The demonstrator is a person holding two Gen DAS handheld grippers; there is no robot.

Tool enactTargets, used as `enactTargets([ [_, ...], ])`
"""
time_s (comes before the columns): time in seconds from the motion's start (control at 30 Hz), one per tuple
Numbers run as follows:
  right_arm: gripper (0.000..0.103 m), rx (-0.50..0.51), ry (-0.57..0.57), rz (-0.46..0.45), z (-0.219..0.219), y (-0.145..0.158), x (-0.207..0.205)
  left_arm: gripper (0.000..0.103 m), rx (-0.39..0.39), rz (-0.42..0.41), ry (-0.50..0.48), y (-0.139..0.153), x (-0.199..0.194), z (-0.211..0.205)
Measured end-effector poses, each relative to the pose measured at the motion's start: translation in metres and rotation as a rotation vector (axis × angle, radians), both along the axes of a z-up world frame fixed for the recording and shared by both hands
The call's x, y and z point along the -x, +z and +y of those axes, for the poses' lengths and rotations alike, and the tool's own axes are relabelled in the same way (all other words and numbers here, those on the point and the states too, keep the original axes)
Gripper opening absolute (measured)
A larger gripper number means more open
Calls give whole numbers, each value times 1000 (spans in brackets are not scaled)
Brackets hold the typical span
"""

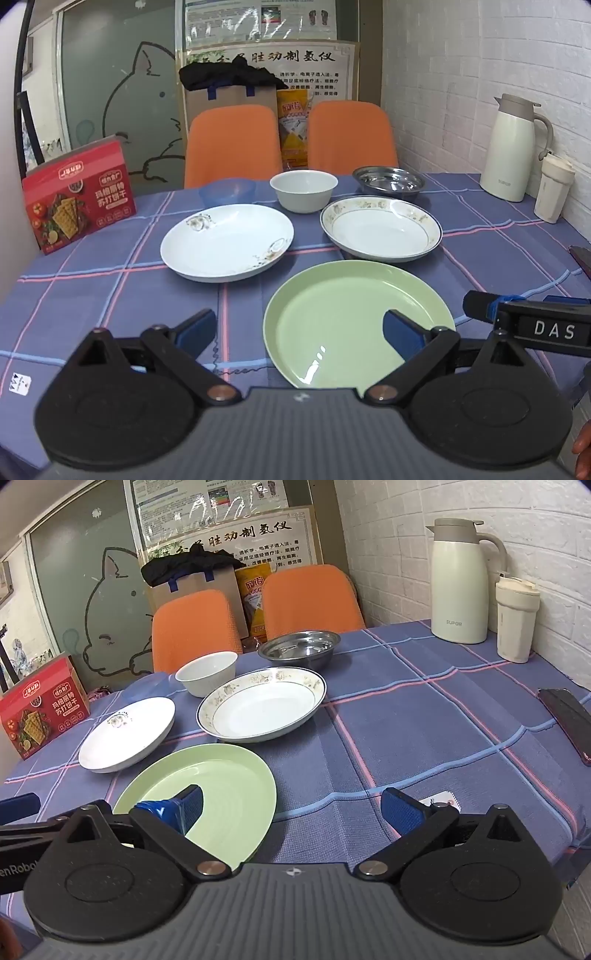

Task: Organize plates and bowls
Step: 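Move the left tool toward the rim of the light-green plate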

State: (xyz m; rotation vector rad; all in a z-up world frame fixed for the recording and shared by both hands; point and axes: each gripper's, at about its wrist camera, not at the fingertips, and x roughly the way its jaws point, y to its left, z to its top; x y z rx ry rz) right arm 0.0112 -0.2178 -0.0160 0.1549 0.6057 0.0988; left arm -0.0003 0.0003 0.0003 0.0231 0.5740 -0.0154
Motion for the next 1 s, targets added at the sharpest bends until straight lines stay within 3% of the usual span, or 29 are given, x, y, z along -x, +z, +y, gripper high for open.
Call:
enactTargets([
  [1.0, 90, 6, 12, 30, 5, -3, -7, 96, 23, 38, 8, -4, -5, 5],
])
